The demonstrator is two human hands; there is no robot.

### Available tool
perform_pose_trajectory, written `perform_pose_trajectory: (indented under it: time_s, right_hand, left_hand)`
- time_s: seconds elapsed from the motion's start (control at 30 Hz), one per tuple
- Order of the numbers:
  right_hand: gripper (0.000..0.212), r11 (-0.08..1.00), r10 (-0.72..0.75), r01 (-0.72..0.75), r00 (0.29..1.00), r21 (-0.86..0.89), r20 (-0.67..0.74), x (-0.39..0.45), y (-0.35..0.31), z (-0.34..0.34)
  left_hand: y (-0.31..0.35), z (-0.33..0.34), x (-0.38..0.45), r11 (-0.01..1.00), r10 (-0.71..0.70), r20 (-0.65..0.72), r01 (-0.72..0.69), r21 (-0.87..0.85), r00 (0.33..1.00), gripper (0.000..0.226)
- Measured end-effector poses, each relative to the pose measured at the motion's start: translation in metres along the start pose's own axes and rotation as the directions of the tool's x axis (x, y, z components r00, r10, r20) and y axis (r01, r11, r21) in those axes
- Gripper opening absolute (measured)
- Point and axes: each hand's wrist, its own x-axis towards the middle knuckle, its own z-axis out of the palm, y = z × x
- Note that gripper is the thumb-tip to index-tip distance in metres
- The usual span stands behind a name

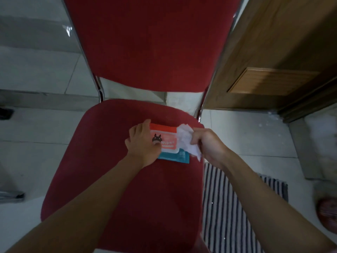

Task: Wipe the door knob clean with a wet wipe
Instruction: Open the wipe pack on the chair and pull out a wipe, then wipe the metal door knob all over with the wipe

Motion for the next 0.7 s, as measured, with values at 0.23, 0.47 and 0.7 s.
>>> perform_pose_trajectory:
  time_s: [0.23,0.47,0.7]
  right_hand:
    - [0.028,0.932,-0.285,0.277,0.959,0.234,-0.003,-0.095,-0.11,-0.06]
    - [0.025,0.821,-0.55,0.567,0.817,0.065,-0.174,-0.208,-0.23,-0.139]
    - [0.03,0.725,-0.651,0.688,0.698,0.028,-0.299,-0.298,-0.31,-0.246]
  left_hand:
    - [0.154,-0.074,-0.037,0.649,0.162,0.417,0.222,-0.728,0.894,0.012]
    - [0.321,-0.146,-0.063,0.551,0.443,0.309,0.016,-0.834,0.841,0.005]
    - [0.48,-0.173,-0.089,0.537,0.557,0.232,-0.132,-0.833,0.797,0.023]
